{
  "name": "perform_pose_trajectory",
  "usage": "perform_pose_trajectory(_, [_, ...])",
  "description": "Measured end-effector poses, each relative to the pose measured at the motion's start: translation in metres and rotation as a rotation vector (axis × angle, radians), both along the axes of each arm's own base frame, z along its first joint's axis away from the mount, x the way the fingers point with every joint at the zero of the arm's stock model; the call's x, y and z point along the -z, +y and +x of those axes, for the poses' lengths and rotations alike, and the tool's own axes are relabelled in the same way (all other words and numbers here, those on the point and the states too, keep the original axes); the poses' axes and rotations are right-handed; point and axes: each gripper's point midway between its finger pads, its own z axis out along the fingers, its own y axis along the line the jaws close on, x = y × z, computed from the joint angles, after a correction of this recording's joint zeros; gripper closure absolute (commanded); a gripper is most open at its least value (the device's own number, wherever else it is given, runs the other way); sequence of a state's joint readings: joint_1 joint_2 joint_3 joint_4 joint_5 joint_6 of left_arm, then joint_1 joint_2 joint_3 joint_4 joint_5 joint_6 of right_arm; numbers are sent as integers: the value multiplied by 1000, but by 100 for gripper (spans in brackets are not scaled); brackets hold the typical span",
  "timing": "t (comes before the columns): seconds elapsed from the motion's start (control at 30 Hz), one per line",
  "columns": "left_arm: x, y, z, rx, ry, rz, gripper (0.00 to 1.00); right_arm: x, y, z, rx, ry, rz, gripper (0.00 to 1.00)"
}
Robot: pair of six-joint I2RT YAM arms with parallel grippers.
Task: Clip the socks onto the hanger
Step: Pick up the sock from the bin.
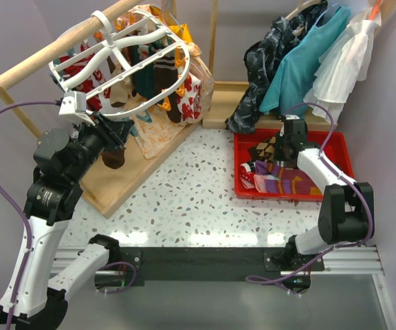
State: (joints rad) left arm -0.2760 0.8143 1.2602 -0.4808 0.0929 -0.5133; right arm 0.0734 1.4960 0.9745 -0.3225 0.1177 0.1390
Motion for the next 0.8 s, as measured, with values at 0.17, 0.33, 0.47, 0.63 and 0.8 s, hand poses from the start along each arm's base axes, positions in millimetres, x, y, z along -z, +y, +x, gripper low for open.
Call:
perform_pose_trajectory(0.17, [0, 0, 0, 0, -1, 0, 94, 1, 0, 0, 3, 2, 1, 81])
perform_pose_trajectory(0.33, [0, 0, 0, 0, -1, 0, 94, 5, 0, 0, 3, 10, 3, 82])
perform_pose_trajectory(0.47, [0, 0, 1, 0, 1, 0, 94, 14, 0, 0, 2, 30, 4, 95])
perform_pose_trajectory(0.63, [1, 0, 1, 1, 2, 1, 95, 20, 0, -1, 6, 45, 5, 100])
perform_pose_trajectory(0.8, [1, -1, 1, 4, 2, 0, 96, 2, -1, -7, 8, 20, 3, 100])
